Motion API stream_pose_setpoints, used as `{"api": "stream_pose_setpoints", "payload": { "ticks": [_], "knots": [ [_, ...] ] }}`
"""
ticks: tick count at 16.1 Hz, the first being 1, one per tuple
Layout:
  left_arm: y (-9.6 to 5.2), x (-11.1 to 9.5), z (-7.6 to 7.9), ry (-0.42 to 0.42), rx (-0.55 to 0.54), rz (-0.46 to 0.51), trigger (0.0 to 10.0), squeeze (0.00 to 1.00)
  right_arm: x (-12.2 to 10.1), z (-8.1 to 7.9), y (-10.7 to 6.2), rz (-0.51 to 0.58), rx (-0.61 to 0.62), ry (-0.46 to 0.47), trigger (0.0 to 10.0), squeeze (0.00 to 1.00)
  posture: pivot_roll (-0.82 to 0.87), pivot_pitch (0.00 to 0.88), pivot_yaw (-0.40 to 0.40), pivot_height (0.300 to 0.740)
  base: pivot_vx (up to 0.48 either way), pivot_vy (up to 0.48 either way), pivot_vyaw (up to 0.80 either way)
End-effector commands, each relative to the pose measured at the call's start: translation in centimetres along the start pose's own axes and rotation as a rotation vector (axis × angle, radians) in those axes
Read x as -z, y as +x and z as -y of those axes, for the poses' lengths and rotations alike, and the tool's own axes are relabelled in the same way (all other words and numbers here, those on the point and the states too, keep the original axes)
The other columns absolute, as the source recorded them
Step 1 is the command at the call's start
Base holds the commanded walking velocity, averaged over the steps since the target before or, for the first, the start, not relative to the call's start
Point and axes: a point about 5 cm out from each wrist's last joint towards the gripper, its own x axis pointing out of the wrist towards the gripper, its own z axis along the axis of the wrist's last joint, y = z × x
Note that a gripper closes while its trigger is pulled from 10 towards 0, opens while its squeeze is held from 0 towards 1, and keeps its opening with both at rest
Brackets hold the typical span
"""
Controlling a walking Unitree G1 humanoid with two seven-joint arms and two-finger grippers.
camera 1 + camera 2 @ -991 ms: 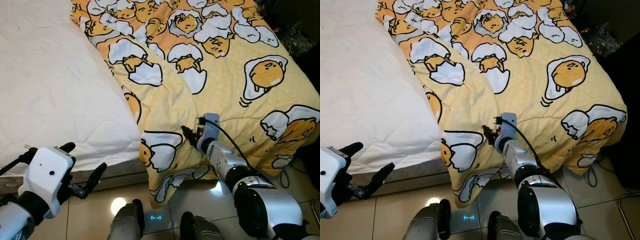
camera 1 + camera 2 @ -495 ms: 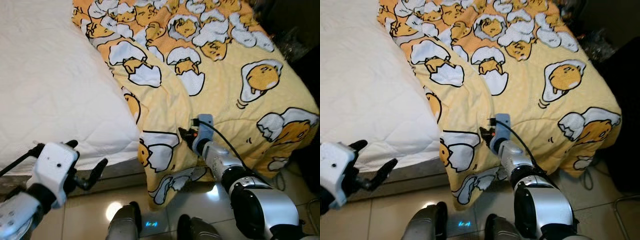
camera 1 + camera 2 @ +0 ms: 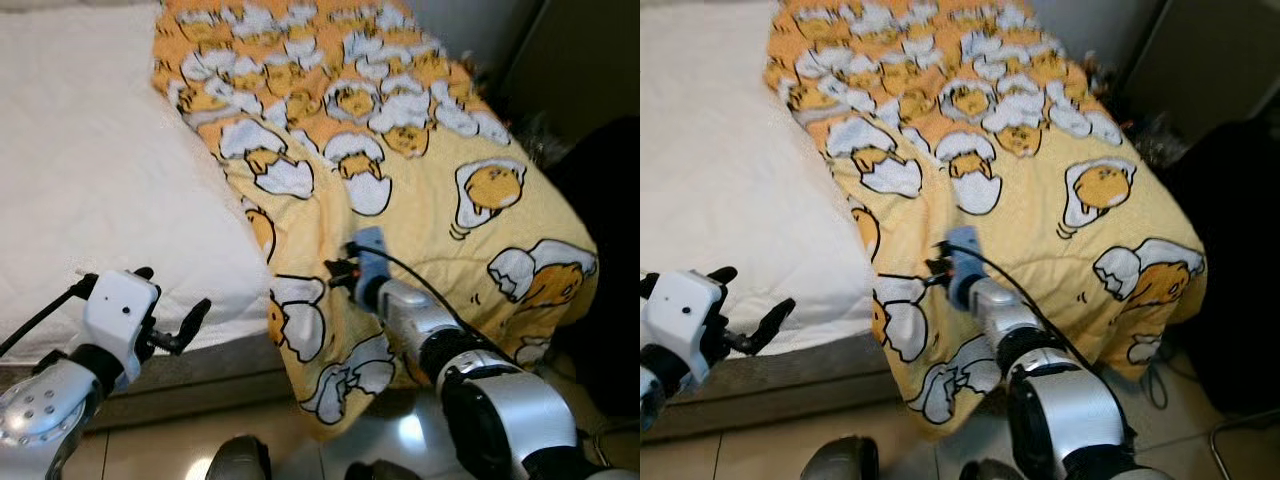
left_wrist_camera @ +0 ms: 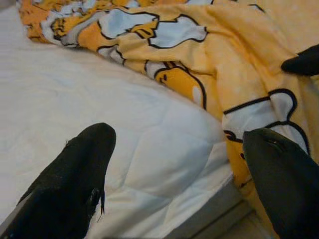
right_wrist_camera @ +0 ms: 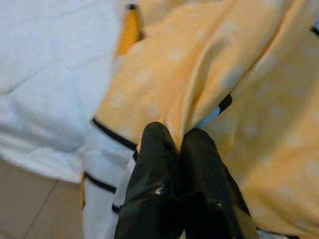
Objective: Clean up the room
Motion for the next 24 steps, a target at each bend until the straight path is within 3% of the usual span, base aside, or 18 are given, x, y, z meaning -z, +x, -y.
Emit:
{"api": "stream_pose_setpoints", "payload": {
  "ticks": [1, 3, 4, 5, 6, 8, 9, 10, 11, 12, 13, 17, 18, 19, 21, 22, 24],
  "knots": [
    [0.4, 0.2, 0.1, 0.003, 0.004, -0.002, 10.0, 0.0, -0.9, -0.6, 0.3, 0.022, -0.044, -0.056, 0.0, 0.0, 0.21, 0.0, -0.068, 0.74, 0.0, 0.0, 0.0],
    [1.2, 0.3, -0.5, 0.037, -0.003, -0.003, 10.0, 0.0, -1.8, -3.8, 1.3, 0.051, -0.172, -0.09, 0.0, 0.0, 0.2, 0.0, -0.046, 0.74, 0.0, 0.0, 0.0],
    [1.5, 0.3, -1.6, 0.053, -0.031, -0.006, 10.0, 0.0, -2.7, -6.8, 1.9, 0.095, -0.3, -0.12, 0.0, 0.0, 0.19, 0.0, -0.029, 0.74, 0.0, 0.0, 0.0],
    [1.6, 0.3, -2.2, 0.06, -0.053, -0.01, 10.0, 0.0, -3.3, -8.6, 2.0, 0.127, -0.388, -0.142, 0.0, 0.0, 0.19, 0.0, -0.029, 0.74, 0.0, 0.0, 0.0],
    [1.6, 0.4, -2.8, 0.066, -0.075, -0.016, 10.0, 0.0, -3.6, -9.8, 2.1, 0.149, -0.446, -0.146, 0.0, 0.0, 0.19, 0.0, -0.017, 0.74, 0.0, 0.0, 0.0],
    [1.6, 0.5, -5.9, 0.083, -0.181, -0.048, 10.0, 0.0, -4.7, -14.5, 1.3, 0.238, -0.778, -0.168, 0.0, 0.0, 0.19, 0.0, -0.006, 0.74, 0.0, 0.0, 0.0],
    [1.7, 0.5, -6.3, 0.088, -0.196, -0.053, 10.0, 0.0, -4.7, -15.0, 1.1, 0.244, -0.823, -0.173, 0.0, 0.0, 0.19, 0.0, -0.005, 0.74, 0.0, 0.0, 0.0],
    [1.8, 0.5, -7.4, 0.105, -0.221, -0.065, 10.0, 0.0, -3.6, -15.5, 0.8, 0.205, -0.89, -0.225, 10.0, 0.0, 0.19, 0.0, 0.002, 0.74, 0.0, 0.0, 0.0],
    [1.9, 0.5, -7.5, 0.106, -0.224, -0.066, 10.0, 0.0, -3.4, -15.5, 0.8, 0.196, -0.895, -0.233, 10.0, 0.0, 0.19, 0.0, 0.002, 0.74, 0.0, 0.0, 0.0],
    [1.9, 0.5, -7.5, 0.107, -0.222, -0.065, 10.0, 0.0, -3.1, -15.4, 0.7, 0.185, -0.9, -0.233, 10.0, 0.3, 0.19, 0.0, 0.005, 0.74, 0.0, 0.0, 0.0],
    [2.2, 0.4, -7.5, 0.112, -0.212, -0.062, 10.0, 0.0, -2.7, -15.3, 0.5, 0.165, -0.948, -0.195, 10.0, 1.0, 0.19, 0.0, 0.013, 0.74, 0.0, 0.0, 0.0],
    [2.9, 0.3, -7.3, 0.115, -0.19, -0.057, 10.0, 0.0, -2.0, -14.2, 0.4, 0.135, -0.914, -0.26, 10.0, 1.0, 0.18, 0.0, 0.027, 0.74, 0.0, 0.0, 0.0],
    [3.6, 0.3, -7.4, 0.121, -0.18, -0.054, 10.0, 0.0, -1.7, -12.1, 0.6, 0.118, -0.785, -0.303, 10.0, 1.0, 0.16, 0.0, 0.035, 0.74, 0.0, 0.0, 0.0],
    [3.9, 0.2, -7.6, 0.125, -0.179, -0.053, 10.0, 0.0, -1.7, -11.1, 0.6, 0.122, -0.744, -0.291, 10.0, 1.0, 0.16, 0.0, 0.035, 0.74, 0.0, 0.0, 0.0],
    [4.5, 0.2, -8.1, 0.136, -0.174, -0.053, 10.0, 0.0, -2.4, -7.2, -0.6, 0.214, -0.625, -0.198, 10.0, 1.0, 0.14, 0.0, 0.05, 0.74, 0.0, 0.0, 0.0],
    [4.7, 0.3, -7.9, 0.136, -0.162, -0.05, 10.0, 0.0, -2.5, -6.2, -0.9, 0.236, -0.578, -0.19, 10.0, 0.0, 0.12, 0.0, 0.055, 0.74, 0.0, 0.0, 0.0],
    [5.6, 0.8, -6.1, 0.106, -0.109, -0.033, 10.0, 0.0, -2.4, -1.5, -3.1, 0.322, -0.296, -0.16, 10.0, 0.0, 0.09, 0.0, 0.063, 0.74, 0.0, 0.0, 0.0]
  ]
}}
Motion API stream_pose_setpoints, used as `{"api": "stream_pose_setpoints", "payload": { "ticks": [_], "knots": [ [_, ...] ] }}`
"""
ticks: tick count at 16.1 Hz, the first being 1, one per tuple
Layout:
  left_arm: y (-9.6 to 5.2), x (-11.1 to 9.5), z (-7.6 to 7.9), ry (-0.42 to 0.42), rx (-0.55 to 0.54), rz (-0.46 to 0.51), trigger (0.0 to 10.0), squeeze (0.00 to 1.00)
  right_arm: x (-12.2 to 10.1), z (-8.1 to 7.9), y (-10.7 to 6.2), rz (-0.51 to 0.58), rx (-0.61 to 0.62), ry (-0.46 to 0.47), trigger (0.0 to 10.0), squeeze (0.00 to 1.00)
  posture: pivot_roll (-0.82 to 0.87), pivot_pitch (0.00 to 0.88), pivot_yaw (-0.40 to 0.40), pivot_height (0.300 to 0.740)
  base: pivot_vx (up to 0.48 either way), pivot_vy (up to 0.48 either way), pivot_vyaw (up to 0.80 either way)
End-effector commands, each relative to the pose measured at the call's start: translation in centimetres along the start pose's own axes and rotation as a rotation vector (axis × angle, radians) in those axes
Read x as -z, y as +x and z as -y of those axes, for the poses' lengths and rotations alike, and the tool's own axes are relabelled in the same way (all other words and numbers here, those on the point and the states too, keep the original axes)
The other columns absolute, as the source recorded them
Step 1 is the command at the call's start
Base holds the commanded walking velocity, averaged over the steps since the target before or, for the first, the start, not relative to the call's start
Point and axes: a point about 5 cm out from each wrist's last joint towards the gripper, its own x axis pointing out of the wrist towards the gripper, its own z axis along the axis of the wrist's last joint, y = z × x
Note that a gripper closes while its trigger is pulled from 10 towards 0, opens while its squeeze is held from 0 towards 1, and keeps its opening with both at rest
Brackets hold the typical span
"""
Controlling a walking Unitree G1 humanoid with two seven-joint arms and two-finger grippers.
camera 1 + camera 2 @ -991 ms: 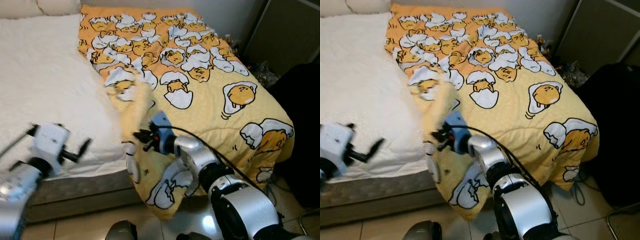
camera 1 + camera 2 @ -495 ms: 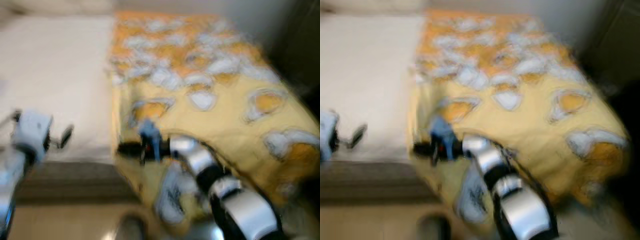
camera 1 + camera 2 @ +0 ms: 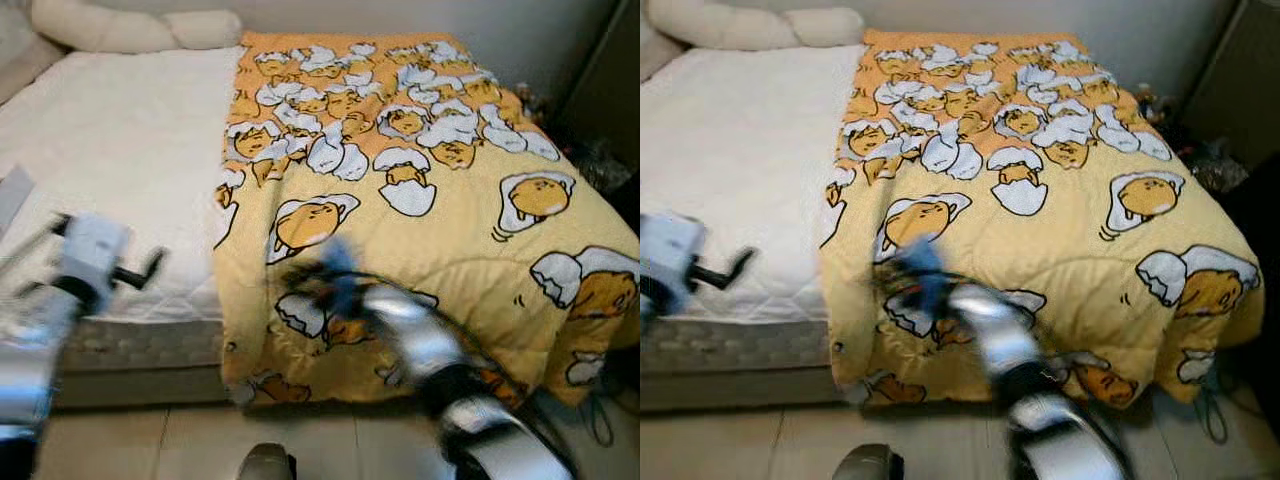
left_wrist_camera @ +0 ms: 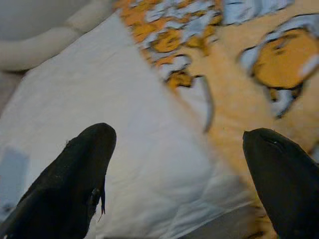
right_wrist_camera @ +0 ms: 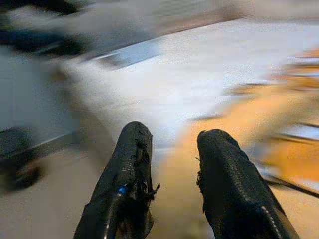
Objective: Clean up the room
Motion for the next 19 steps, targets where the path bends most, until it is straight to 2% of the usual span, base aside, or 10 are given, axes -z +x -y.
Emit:
{"api": "stream_pose_setpoints", "payload": {
  "ticks": [1, 4, 6, 7, 9, 10, 12, 14, 15, 19],
  "knots": [
    [0.2, 0.0, 0.6, -0.006, 0.011, 0.014, 10.0, 0.0, -0.7, 1.3, -1.2, 0.042, 0.113, 0.004, 10.0, 0.0, 0.06, 0.0, 0.069, 0.74, 0.0, 0.0, 0.0],
    [0.7, 0.1, 3.3, -0.126, 0.009, 0.058, 10.0, 0.0, 0.0, 3.3, -5.8, 0.04, 0.412, -0.021, 10.0, 0.0, 0.01, 0.0, 0.081, 0.74, 0.0, 0.0, 0.0],
    [0.8, 0.1, 4.0, -0.136, 0.007, 0.079, 10.0, 0.0, 0.4, 3.7, -6.9, 0.011, 0.5, -0.027, 10.0, 0.0, 0.0, 0.0, 0.079, 0.74, 0.0, 0.0, 0.0],
    [1.1, 0.9, 7.4, -0.221, -0.052, 0.086, 10.0, 0.0, 0.8, 4.0, -10.7, -0.056, 0.834, -0.094, 10.0, 0.0, -0.02, 0.0, 0.062, 0.74, 0.0, 0.48, 0.0],
    [1.0, 1.2, 8.8, -0.247, -0.07, 0.079, 10.0, 0.0, 1.6, 4.0, -12.4, -0.088, 0.988, -0.135, 10.0, 0.0, -0.02, 0.0, 0.033, 0.74, 0.0, 0.478, 0.0],
    [0.8, 1.1, 9.3, -0.276, -0.088, 0.081, 10.0, 0.0, 2.4, 3.8, -13.4, -0.09, 1.044, -0.123, 10.0, 0.0, -0.01, 0.0, 0.029, 0.74, 0.0, 0.476, 0.0],
    [0.8, 1.4, 9.3, -0.264, -0.105, 0.073, 10.0, 0.0, 2.6, 3.3, -13.0, -0.085, 1.036, -0.042, 10.0, 0.0, -0.01, 0.0, 0.027, 0.74, 0.0, 0.45, 0.0],
    [0.7, 1.7, 9.3, -0.251, -0.13, 0.073, 10.0, 0.0, 2.3, 2.8, -12.5, -0.106, 1.0, -0.042, 10.0, 0.05, -0.01, 0.0, 0.029, 0.74, 0.0, 0.435, 0.0],
    [0.8, 1.6, 9.1, -0.25, -0.14, 0.073, 10.0, 0.0, 2.2, 2.9, -12.4, -0.114, 1.022, -0.047, 10.0, 1.0, -0.02, 0.0, 0.03, 0.74, 0.0, 0.431, 0.0],
    [1.0, 1.1, 8.9, -0.241, -0.145, 0.089, 10.0, 0.0, 1.7, 2.6, -11.8, -0.11, 0.97, -0.048, 10.0, 1.0, -0.02, 0.0, 0.033, 0.74, 0.0, 0.398, 0.0]
  ]
}}
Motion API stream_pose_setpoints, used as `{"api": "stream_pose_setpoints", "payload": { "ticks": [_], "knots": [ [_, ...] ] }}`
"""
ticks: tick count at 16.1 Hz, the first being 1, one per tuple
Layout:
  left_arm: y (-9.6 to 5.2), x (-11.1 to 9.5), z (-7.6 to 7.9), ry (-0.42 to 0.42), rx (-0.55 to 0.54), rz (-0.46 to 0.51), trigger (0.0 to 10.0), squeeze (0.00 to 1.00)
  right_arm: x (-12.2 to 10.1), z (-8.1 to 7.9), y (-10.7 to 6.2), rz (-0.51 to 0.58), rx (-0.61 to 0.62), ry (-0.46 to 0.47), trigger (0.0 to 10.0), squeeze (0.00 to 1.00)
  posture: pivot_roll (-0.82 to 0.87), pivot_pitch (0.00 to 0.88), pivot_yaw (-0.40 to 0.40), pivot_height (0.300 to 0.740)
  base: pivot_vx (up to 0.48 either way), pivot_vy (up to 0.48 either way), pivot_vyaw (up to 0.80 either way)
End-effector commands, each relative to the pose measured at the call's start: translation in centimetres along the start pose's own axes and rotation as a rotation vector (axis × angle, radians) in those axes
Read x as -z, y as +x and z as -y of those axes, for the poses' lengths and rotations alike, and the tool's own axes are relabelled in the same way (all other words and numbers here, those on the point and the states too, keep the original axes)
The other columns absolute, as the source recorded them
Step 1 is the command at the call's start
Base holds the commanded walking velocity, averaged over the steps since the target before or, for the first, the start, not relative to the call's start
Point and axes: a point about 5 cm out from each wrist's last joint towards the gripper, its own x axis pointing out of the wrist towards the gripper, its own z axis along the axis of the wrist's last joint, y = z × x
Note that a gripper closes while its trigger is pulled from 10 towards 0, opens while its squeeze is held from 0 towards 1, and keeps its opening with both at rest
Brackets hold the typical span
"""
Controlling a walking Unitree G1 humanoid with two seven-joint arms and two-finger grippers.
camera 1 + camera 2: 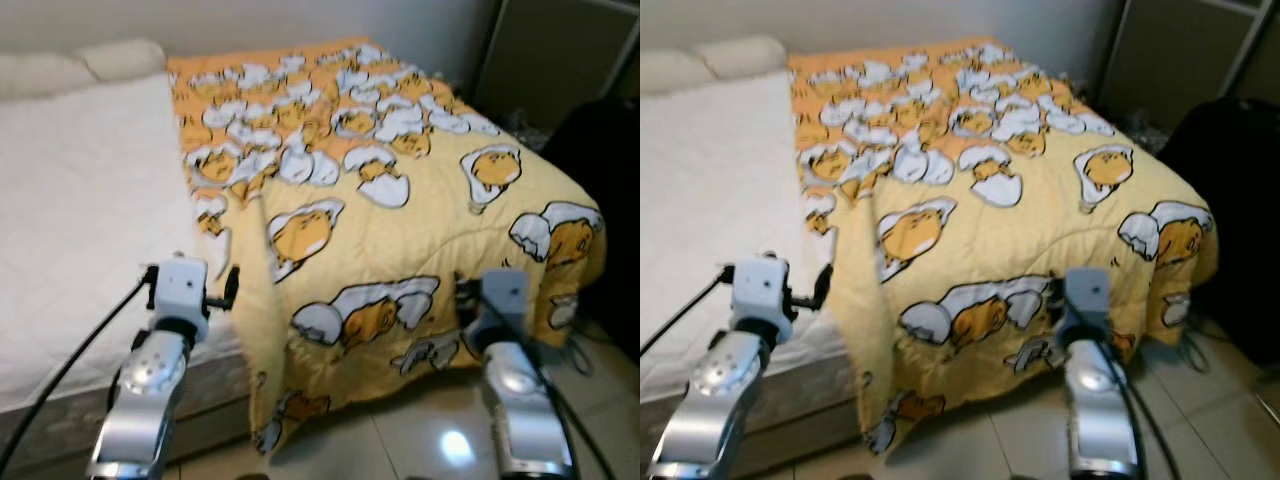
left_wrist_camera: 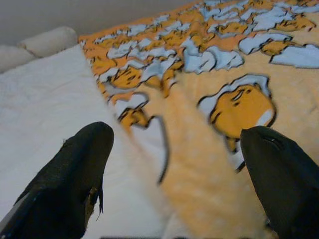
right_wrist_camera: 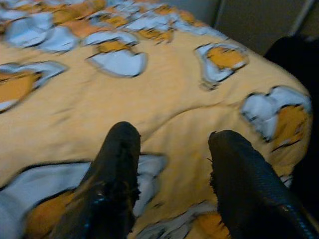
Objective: Clean up the room
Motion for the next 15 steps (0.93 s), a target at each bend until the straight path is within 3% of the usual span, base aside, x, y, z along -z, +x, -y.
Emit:
{"api": "stream_pose_setpoints", "payload": {
  "ticks": [1, 5, 7, 11, 15],
  "knots": [
    [0.0, -0.1, -0.2, 0.012, -0.01, 0.004, 10.0, 0.0, -0.9, -0.5, 0.1, 0.027, -0.04, 0.0, 10.0, 1.0, -0.02, 0.0, 0.033, 0.74, 0.0, 0.398, 0.0],
    [0.0, -0.1, 0.0, 0.014, -0.011, 0.003, 10.0, 0.0, -1.2, -0.4, 0.4, 0.025, -0.024, 0.003, 10.0, 1.0, -0.01, 0.0, 0.023, 0.74, 0.0, 0.369, 0.0],
    [-0.1, -0.5, 0.1, -0.017, -0.007, 0.021, 10.0, 0.0, -1.6, -0.3, 0.7, 0.019, -0.046, 0.038, 10.0, 1.0, -0.01, 0.0, 0.021, 0.74, 0.0, 0.0, 0.0],
    [0.2, -0.4, 0.0, -0.028, -0.013, 0.013, 10.0, 0.0, -1.8, -0.9, 0.7, 0.015, -0.117, -0.01, 10.0, 1.0, 0.0, 0.0, 0.02, 0.74, 0.0, 0.0, 0.0],
    [0.3, -0.8, -0.3, -0.024, -0.012, 0.021, 10.0, 0.0, -2.2, -1.9, 0.9, 0.029, -0.202, -0.027, 10.0, 1.0, 0.01, 0.0, 0.012, 0.74, 0.202, 0.0, 0.8]
  ]
}}
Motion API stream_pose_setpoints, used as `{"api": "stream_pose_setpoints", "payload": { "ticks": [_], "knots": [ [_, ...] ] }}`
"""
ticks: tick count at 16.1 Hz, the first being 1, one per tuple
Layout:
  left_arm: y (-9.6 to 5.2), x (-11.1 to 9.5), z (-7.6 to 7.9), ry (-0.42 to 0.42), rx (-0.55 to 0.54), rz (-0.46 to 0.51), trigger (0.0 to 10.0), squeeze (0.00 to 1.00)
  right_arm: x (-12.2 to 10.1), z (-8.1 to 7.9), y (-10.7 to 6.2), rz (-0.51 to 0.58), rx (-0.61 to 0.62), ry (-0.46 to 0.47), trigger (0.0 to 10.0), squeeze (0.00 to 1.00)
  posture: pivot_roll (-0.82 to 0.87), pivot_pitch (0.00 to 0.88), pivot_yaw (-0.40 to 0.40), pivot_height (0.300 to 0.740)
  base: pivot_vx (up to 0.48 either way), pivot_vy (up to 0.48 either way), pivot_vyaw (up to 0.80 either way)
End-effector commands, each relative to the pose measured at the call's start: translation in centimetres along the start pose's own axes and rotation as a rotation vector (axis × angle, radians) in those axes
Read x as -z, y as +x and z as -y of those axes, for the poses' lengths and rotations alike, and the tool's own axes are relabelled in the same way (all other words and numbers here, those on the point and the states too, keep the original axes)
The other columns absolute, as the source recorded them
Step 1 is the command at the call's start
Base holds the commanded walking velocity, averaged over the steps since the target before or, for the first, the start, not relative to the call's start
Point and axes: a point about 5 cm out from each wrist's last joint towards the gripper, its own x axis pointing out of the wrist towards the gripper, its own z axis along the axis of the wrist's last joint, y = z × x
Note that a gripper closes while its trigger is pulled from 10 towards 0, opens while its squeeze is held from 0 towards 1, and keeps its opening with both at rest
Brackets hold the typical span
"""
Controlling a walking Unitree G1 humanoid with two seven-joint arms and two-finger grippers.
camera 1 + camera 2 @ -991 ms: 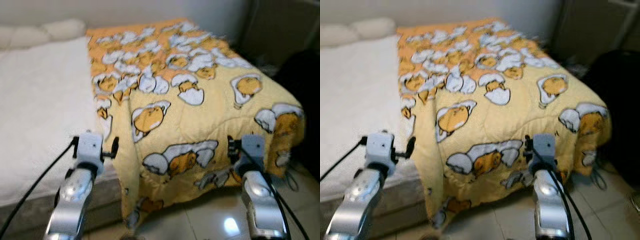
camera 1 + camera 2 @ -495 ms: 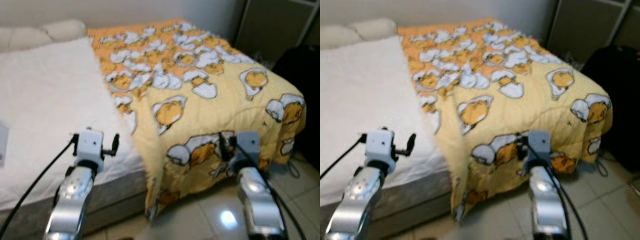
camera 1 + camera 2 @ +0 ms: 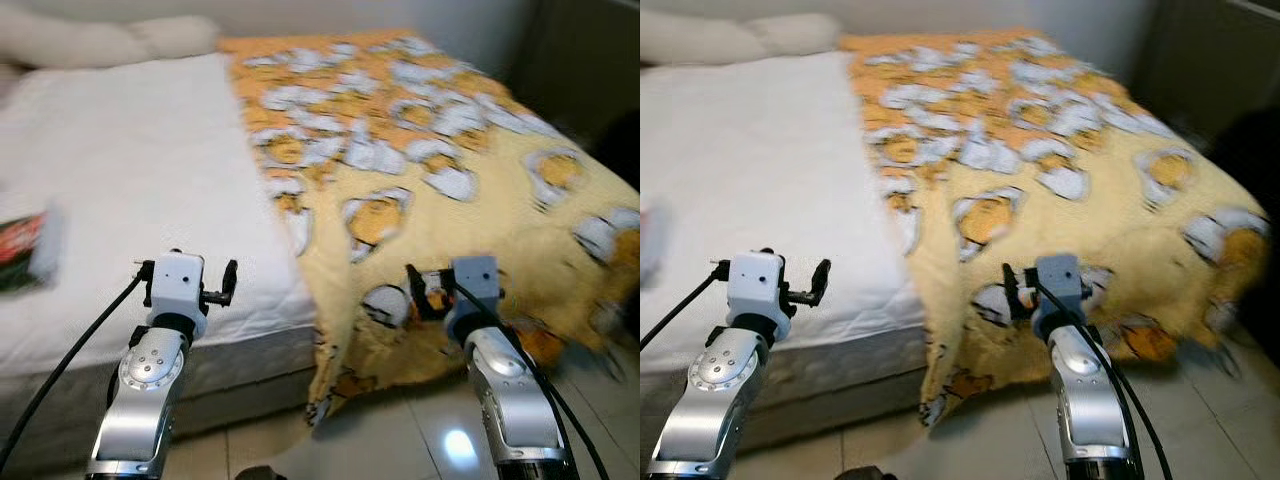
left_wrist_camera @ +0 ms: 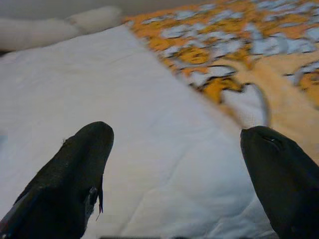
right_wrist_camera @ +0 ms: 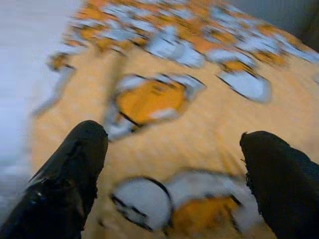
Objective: Clean up the room
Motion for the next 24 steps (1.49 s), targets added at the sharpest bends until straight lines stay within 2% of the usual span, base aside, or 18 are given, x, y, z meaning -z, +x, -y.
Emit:
{"api": "stream_pose_setpoints", "payload": {
  "ticks": [1, 7, 11, 14, 15, 19, 20, 21, 24],
  "knots": [
    [-0.1, -0.2, -0.5, 0.009, -0.012, 0.001, 10.0, 0.0, -0.3, -0.5, 0.3, 0.006, -0.041, 0.011, 10.0, 1.0, 0.01, 0.0, 0.01, 0.74, 0.296, 0.0, 0.8],
    [-0.2, -0.2, -0.8, 0.027, -0.012, -0.002, 10.0, 0.0, 0.1, -1.6, 0.4, -0.018, -0.167, -0.021, 10.0, 1.0, 0.04, 0.0, 0.003, 0.74, 0.329, 0.0, 0.8],
    [-0.5, 0.5, 0.0, 0.049, 0.078, -0.037, 10.0, 0.0, 0.6, -1.4, 0.7, -0.057, -0.106, -0.1, 10.0, 1.0, 0.04, 0.0, 0.012, 0.74, 0.154, 0.0, 0.12],
    [-0.4, 0.5, 0.5, 0.075, 0.147, -0.043, 10.0, 0.0, 1.8, -1.2, 1.0, -0.144, -0.079, -0.151, 10.0, 1.0, 0.04, 0.0, 0.023, 0.74, 0.0, 0.0, 0.0],
    [-0.4, 0.5, 0.6, 0.096, 0.175, -0.047, 10.0, 0.0, 2.2, -1.3, 1.5, -0.183, -0.08, -0.175, 10.0, 0.0, 0.05, 0.0, 0.019, 0.74, 0.0, 0.0, 0.0],
    [-0.7, 0.8, 0.3, 0.139, 0.258, -0.096, 10.0, 0.0, 2.1, -3.1, 3.3, -0.232, -0.203, -0.217, 10.0, 0.0, 0.08, 0.0, 0.003, 0.74, 0.0, 0.0, 0.0],
    [-0.8, 1.0, 0.2, 0.162, 0.29, -0.11, 10.0, 0.0, 2.2, -3.6, 4.0, -0.252, -0.223, -0.256, 10.0, 0.0, 0.08, 0.0, 0.003, 0.74, 0.0, 0.0, 0.0],
    [-0.8, 1.1, 0.2, 0.211, 0.328, -0.122, 10.0, 0.0, 2.6, -3.6, 5.1, -0.298, -0.183, -0.309, 10.0, 0.0, 0.11, 0.0, -0.011, 0.74, 0.0, 0.0, 0.0],
    [-0.9, 0.7, 0.0, 0.243, 0.366, -0.123, 10.0, 0.0, 3.4, -3.6, 6.1, -0.374, -0.147, -0.366, 10.0, 0.0, 0.14, 0.0, -0.022, 0.74, 0.0, 0.0, 0.0]
  ]
}}
